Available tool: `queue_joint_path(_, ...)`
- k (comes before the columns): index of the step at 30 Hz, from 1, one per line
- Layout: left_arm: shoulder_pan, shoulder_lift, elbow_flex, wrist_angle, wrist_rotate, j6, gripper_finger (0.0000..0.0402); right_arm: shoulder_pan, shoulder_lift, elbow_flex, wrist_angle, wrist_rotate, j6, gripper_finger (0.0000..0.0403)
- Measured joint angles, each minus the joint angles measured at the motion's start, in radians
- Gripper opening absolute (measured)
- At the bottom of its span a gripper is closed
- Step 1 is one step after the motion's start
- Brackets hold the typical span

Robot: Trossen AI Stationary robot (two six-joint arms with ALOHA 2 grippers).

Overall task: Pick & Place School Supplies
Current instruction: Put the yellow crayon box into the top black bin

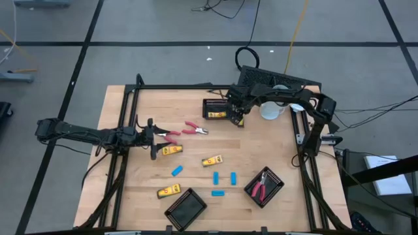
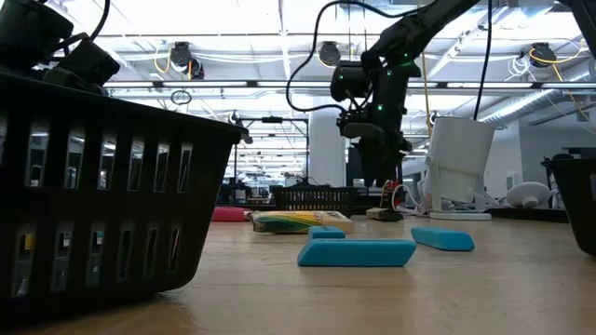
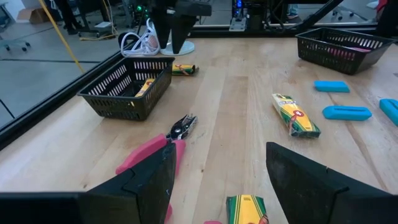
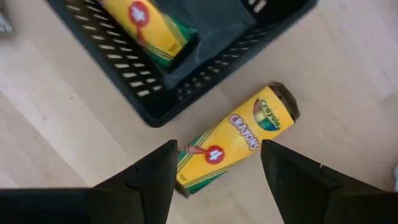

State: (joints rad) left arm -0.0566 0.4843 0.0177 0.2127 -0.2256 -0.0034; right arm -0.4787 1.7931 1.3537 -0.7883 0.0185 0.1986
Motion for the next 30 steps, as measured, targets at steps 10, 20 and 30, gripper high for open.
queue_joint_path(10, 0.000, 0.000, 0.000, -0.002, -0.001, -0.002, 0.0250, -0.019, 0.000, 0.000, -0.044, -0.024, 0.002, 0.0224)
queue_joint_path(20, 0.000, 0.000, 0.000, -0.002, -0.001, -0.002, 0.0250, -0.019, 0.001, -0.122, 0.000, -0.117, 0.090, 0.0224)
queue_joint_path(30, 0.000, 0.000, 0.000, -0.002, -0.002, 0.002, 0.0250, -0.052, 0.001, -0.148, 0.129, -0.126, 0.103, 0.0224)
